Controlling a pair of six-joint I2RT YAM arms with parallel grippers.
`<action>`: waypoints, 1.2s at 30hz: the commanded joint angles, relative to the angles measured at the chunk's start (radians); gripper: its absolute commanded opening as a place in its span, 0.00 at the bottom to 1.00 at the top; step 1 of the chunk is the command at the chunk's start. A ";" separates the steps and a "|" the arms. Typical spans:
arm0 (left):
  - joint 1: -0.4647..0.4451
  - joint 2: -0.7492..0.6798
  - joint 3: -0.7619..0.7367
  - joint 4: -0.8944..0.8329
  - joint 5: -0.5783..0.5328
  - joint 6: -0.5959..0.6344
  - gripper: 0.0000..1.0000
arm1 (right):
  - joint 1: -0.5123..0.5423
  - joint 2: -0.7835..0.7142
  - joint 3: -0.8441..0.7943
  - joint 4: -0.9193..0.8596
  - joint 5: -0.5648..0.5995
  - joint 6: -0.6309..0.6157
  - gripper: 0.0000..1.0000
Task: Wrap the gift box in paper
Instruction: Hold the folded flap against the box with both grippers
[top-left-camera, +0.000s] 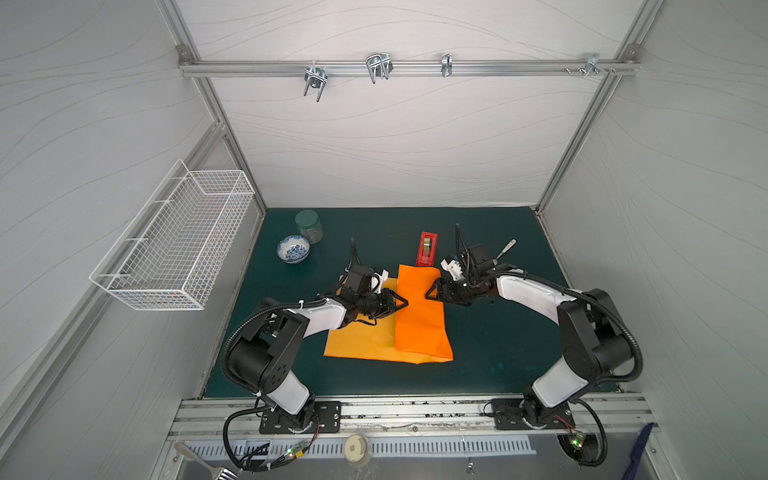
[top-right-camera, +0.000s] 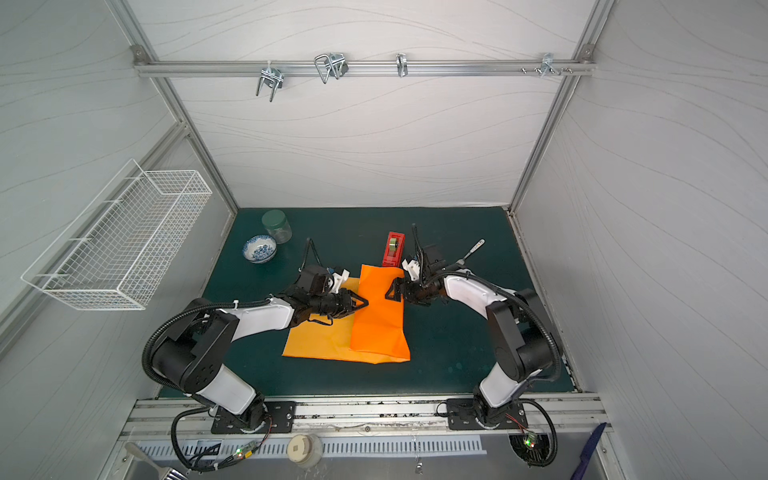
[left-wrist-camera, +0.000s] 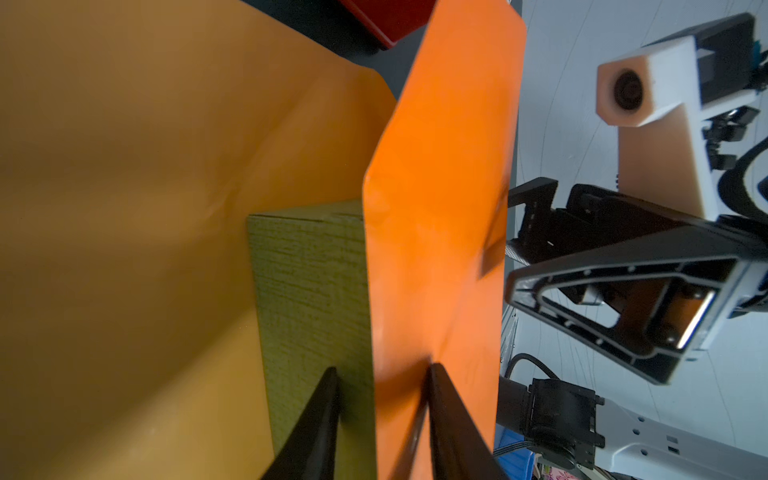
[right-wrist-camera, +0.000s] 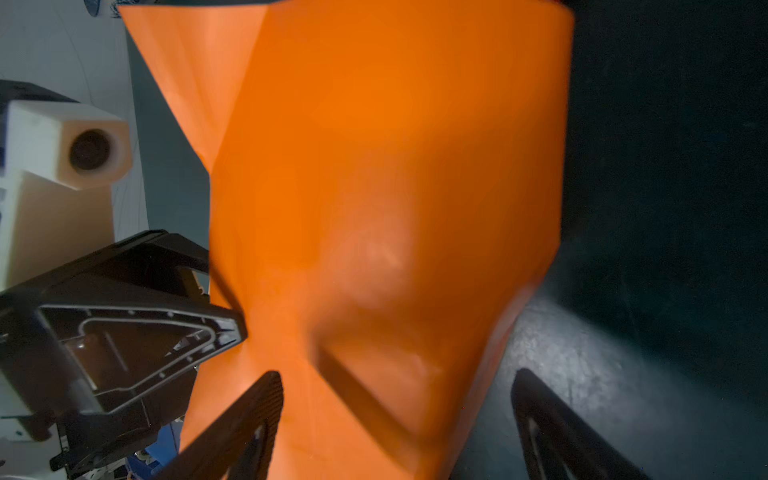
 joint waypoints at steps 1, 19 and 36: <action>-0.019 0.061 -0.064 -0.168 -0.106 0.000 0.30 | -0.005 -0.065 -0.017 -0.048 0.027 0.001 0.89; -0.023 0.060 -0.071 -0.154 -0.107 -0.002 0.27 | -0.094 0.013 -0.101 0.024 -0.189 -0.014 0.90; -0.024 0.017 -0.022 -0.190 -0.111 -0.013 0.39 | -0.118 0.078 -0.199 0.047 -0.092 -0.012 0.82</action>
